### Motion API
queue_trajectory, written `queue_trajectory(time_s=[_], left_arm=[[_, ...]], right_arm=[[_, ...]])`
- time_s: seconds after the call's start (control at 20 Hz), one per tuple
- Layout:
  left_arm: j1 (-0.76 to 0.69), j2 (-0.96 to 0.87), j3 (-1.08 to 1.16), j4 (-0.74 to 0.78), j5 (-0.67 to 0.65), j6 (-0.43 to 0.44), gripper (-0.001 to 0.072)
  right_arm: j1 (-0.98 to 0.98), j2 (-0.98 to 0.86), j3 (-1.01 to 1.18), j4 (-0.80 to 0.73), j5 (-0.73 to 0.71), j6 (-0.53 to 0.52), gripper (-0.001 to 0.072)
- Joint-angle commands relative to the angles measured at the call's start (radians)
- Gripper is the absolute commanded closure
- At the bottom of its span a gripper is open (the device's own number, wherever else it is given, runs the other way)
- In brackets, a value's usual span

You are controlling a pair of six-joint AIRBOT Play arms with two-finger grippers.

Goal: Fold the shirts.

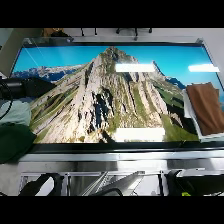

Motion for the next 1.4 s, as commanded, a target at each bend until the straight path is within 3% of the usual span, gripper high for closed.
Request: queue_trajectory(time_s=[0.0,0.05,0.1,0.15,0.2,0.4,0.65,0.8,0.95,1.35], left_arm=[[0.0,-0.001,0.0,-0.003,0.011,0.0,0.0692],[0.0,-0.001,0.0,-0.008,0.022,0.0,0.0692],[0.0,0.0,0.002,-0.009,0.031,-0.001,0.0692],[0.0,-0.001,0.003,-0.008,0.041,-0.016,0.0692],[0.0,0.0,0.002,-0.008,0.053,-0.039,0.0692],[-0.059,0.079,-0.134,0.029,0.045,-0.045,0.0693],[-0.269,0.334,-0.608,0.03,0.127,-0.122,0.0693],[-0.383,0.426,-0.787,0.029,0.225,-0.201,0.0693],[-0.435,0.472,-0.84,0.029,0.27,-0.243,0.0692],[-0.449,0.476,-0.841,0.028,0.282,-0.255,0.0692]], right_arm=[[0.026,0.001,0.011,0.074,-0.056,0.016,0.0386],[0.047,0.006,0.011,0.149,-0.093,0.001,0.0505],[0.079,0.013,0.011,0.224,-0.135,-0.017,0.0523],[0.118,0.02,0.01,0.283,-0.163,-0.037,0.0662],[0.172,0.028,0.009,0.312,-0.171,-0.084,0.0687],[0.512,0.15,-0.231,0.124,-0.249,-0.144,0.0688],[0.933,0.457,-0.858,0.127,-0.465,-0.167,0.0688],[1.092,0.593,-1.08,0.138,-0.568,-0.167,0.0688],[1.13,0.634,-1.114,0.138,-0.614,-0.177,0.0688],[1.13,0.632,-1.114,0.164,-0.593,-0.171,0.0687]])
